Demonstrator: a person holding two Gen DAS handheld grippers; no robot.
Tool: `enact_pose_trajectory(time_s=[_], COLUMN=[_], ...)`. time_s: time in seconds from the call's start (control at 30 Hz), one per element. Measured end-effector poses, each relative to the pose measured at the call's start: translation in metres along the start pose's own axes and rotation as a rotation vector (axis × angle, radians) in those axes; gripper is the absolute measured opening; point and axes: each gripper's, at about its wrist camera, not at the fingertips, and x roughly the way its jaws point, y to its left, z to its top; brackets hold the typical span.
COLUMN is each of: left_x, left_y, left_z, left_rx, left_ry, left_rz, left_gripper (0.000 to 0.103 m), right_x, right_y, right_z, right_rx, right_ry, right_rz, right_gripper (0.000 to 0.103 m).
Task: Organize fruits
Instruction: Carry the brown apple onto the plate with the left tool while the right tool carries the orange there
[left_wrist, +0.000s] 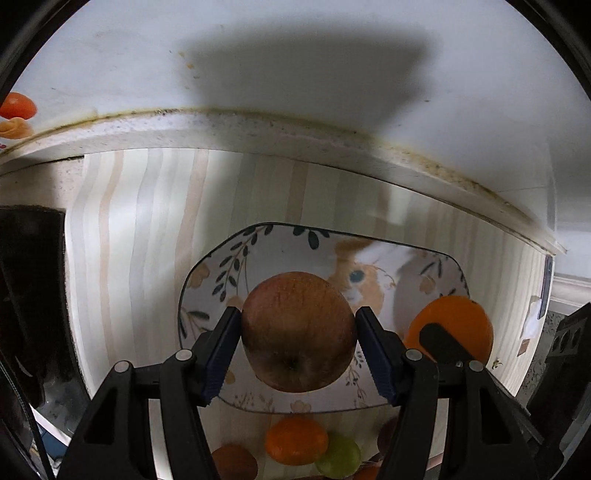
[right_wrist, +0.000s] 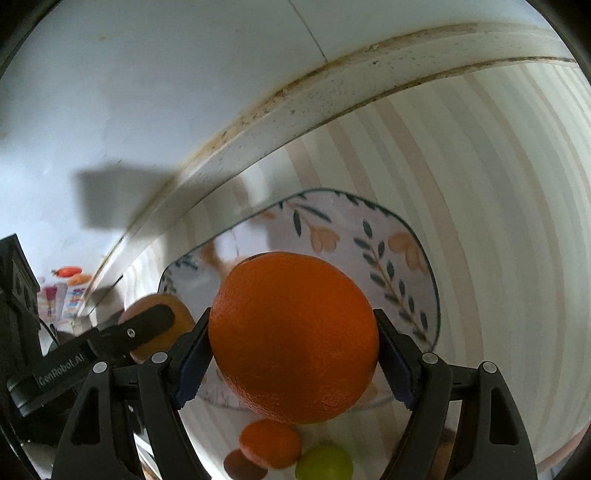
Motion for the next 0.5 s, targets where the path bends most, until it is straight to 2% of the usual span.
enact_pose_trajectory(time_s=[0.33, 0.43, 0.5], left_x=[0.022, 0.024, 0.025], left_y=[0.004, 0.003, 0.002], left_z=[-0.002, -0.002, -0.005], left_rx=[-0.03, -0.036, -0.06], left_ry=[0.059, 0.061, 0.054], left_rz=[-0.014, -0.007, 0.029], left_gripper=[0.062, 0.062, 0.062], right_x=[0.018, 0.019, 0.019], right_y=[0.0, 0.002, 0.003], right_z=[0.01, 0.013, 0.014], right_rx=[-0.003, -0.011, -0.02], right_ry=[-0.022, -0.019, -0.016], right_rz=[-0.051, -0.057, -0.061], right_gripper=[0.083, 0.083, 0.083])
